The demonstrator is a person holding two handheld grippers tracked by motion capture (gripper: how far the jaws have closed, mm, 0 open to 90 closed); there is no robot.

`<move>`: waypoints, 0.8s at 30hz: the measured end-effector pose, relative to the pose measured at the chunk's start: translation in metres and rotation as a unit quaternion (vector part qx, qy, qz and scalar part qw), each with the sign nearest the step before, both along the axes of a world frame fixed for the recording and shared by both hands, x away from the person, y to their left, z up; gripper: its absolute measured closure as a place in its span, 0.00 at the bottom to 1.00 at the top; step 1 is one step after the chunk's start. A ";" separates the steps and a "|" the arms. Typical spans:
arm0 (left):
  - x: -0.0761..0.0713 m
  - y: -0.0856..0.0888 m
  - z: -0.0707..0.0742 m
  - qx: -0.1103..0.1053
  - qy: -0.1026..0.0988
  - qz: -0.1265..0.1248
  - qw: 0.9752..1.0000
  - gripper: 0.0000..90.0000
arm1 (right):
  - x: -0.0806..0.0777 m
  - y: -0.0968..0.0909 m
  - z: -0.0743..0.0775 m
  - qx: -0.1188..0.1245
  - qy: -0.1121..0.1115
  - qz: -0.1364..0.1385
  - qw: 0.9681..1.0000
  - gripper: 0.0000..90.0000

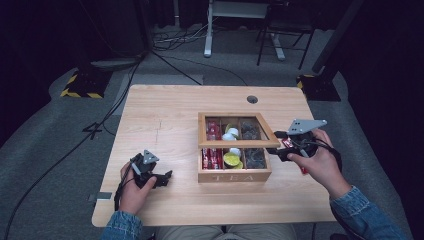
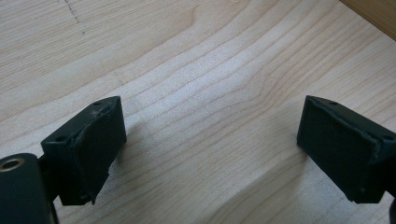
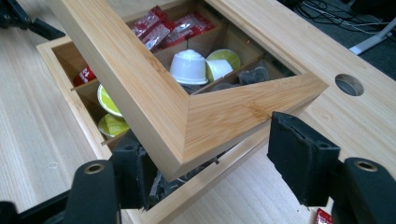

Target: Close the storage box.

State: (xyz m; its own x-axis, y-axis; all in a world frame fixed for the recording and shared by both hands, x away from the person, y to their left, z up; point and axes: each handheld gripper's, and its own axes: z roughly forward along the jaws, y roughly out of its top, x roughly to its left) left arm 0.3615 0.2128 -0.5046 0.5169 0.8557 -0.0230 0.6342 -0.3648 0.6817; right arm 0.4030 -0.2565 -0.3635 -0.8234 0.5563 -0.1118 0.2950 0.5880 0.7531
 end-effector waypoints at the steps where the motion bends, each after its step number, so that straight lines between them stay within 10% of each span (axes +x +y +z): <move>1: 0.000 0.000 0.000 0.000 0.000 0.000 1.000 0.09 | 0.000 0.000 -0.001 -0.002 0.000 -0.001 1.000 0.38; 24: 0.000 0.000 0.000 -0.001 0.000 0.000 1.000 0.09 | -0.008 0.003 -0.038 -0.028 0.056 0.014 0.998 0.38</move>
State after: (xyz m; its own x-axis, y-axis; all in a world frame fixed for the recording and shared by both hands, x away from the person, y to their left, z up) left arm 0.3616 0.2128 -0.5047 0.5177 0.8552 -0.0245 0.6343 -0.3645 0.6818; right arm 0.3945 -0.2533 -0.4018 -0.8476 0.5285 -0.0481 0.3583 0.6367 0.6828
